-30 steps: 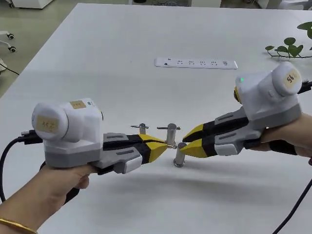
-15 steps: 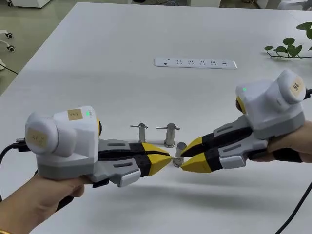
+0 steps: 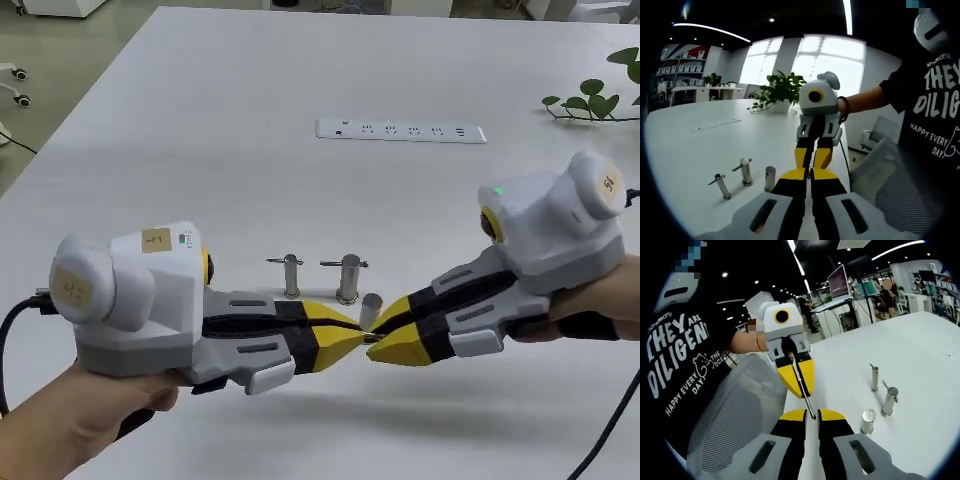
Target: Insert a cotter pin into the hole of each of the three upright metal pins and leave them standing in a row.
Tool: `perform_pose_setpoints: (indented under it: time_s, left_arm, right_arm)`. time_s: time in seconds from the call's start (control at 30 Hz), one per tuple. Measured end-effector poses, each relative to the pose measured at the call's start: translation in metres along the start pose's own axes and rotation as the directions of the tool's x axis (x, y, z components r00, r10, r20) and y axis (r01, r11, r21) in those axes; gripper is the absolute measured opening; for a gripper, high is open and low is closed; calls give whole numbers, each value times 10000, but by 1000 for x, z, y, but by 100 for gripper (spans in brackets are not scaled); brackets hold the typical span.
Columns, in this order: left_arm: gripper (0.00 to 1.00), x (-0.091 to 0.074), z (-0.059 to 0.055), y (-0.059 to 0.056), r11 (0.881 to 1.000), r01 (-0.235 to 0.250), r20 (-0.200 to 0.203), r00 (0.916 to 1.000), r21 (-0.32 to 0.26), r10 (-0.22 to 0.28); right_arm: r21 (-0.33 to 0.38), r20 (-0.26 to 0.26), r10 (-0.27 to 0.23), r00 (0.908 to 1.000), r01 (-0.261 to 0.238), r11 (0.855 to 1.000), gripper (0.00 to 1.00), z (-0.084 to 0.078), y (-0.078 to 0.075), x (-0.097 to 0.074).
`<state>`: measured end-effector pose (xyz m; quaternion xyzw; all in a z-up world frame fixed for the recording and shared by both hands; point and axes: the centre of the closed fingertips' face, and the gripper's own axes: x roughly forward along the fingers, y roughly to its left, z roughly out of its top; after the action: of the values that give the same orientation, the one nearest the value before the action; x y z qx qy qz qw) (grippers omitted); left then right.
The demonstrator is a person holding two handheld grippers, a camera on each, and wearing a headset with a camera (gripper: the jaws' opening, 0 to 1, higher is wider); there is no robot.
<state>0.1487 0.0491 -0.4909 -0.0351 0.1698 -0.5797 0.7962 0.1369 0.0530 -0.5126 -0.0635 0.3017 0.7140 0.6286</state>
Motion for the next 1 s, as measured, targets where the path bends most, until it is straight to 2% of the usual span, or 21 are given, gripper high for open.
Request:
perform_pose_setpoints:
  time_s: [0.17,0.37,0.53,0.57,0.67,1.0]
  left_arm:
    - [0,0,-1,-2,10000,83,-16,10000,-33,-83]
    - [0,2,-3,-6,9998,201,-99,9997,-98,-202]
    - [2,5,-8,-5,9999,68,-250,9997,-123,-71]
    - [3,5,-8,-4,10000,-36,-267,9996,-23,35]
    - [4,5,-10,-1,9996,-239,-362,9990,172,245]
    - [15,8,-16,7,9971,-689,-508,9962,321,704]
  right_arm:
    - [-145,-123,46,9999,-48,9999,0,-1,2,0]
    - [-896,-531,49,9986,-96,9959,0,-4,5,-1]
    - [-1544,-1103,-290,9935,117,9879,0,-10,3,1]
    - [-1609,-1177,-271,9927,79,9869,0,-10,4,1]
    - [-2055,-1497,-640,9867,322,9781,0,-14,-1,0]
    - [-2654,-1915,-1574,9688,1032,9586,0,-21,-20,-7]
